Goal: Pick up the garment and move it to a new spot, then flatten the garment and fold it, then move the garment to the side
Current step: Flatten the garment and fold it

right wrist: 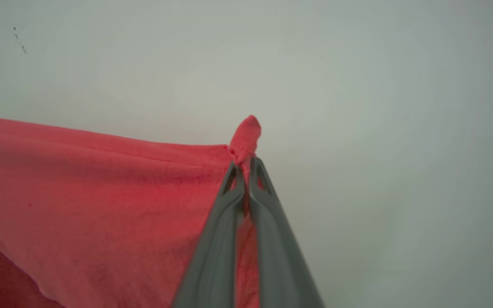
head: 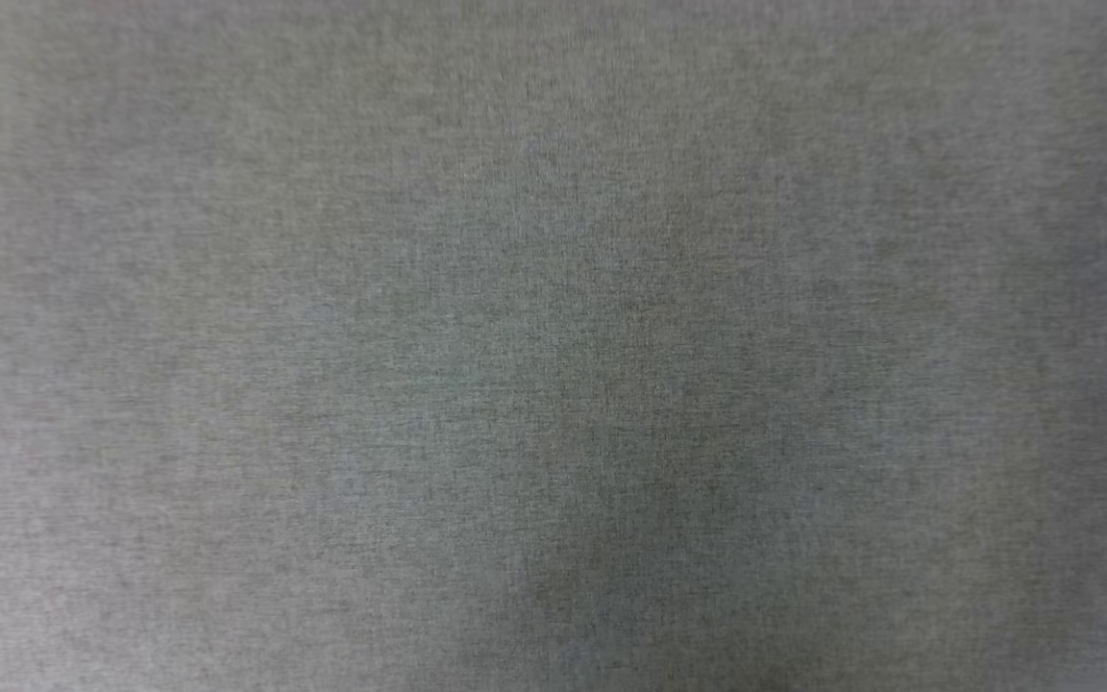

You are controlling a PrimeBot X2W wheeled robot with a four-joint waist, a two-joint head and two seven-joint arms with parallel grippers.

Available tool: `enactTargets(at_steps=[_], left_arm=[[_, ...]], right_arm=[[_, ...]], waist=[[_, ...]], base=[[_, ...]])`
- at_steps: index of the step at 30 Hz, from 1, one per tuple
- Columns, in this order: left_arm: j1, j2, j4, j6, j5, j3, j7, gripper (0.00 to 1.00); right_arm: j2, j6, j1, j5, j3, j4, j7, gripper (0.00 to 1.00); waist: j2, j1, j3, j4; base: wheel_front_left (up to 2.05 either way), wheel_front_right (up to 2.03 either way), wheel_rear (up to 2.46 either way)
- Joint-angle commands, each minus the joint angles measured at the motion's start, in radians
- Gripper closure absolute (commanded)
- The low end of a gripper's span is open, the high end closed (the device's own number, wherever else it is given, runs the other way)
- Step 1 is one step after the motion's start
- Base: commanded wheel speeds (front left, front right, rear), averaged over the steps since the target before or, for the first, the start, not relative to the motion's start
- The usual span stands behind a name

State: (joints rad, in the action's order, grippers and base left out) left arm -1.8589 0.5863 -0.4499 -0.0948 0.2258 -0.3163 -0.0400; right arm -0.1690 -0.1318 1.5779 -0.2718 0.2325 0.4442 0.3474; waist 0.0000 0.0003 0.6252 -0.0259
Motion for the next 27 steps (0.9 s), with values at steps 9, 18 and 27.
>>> enactTargets(at_steps=[9,18,27], left_arm=[[-0.039,-0.084,-0.186,0.025,-0.019,-0.037,-0.176,1.00],[0.191,-0.145,-0.166,0.010,0.012,-0.067,-0.225,1.00],[0.586,-0.185,-0.005,0.026,0.052,-0.059,-0.225,1.00]], right_arm=[[0.011,0.002,0.155,0.089,0.060,0.241,-0.196,1.00],[0.008,0.002,0.012,0.040,0.033,0.349,-0.297,1.00],[-0.008,0.002,-0.261,-0.063,-0.058,0.377,-0.341,1.00]], waist=[[0.0000,-0.0003,0.091,0.034],[0.0000,-0.0003,0.070,0.061],[0.0000,-0.0003,-0.051,0.070]], base=[[0.00,0.00,0.00],[0.00,0.00,0.00],[0.00,0.00,0.00]])
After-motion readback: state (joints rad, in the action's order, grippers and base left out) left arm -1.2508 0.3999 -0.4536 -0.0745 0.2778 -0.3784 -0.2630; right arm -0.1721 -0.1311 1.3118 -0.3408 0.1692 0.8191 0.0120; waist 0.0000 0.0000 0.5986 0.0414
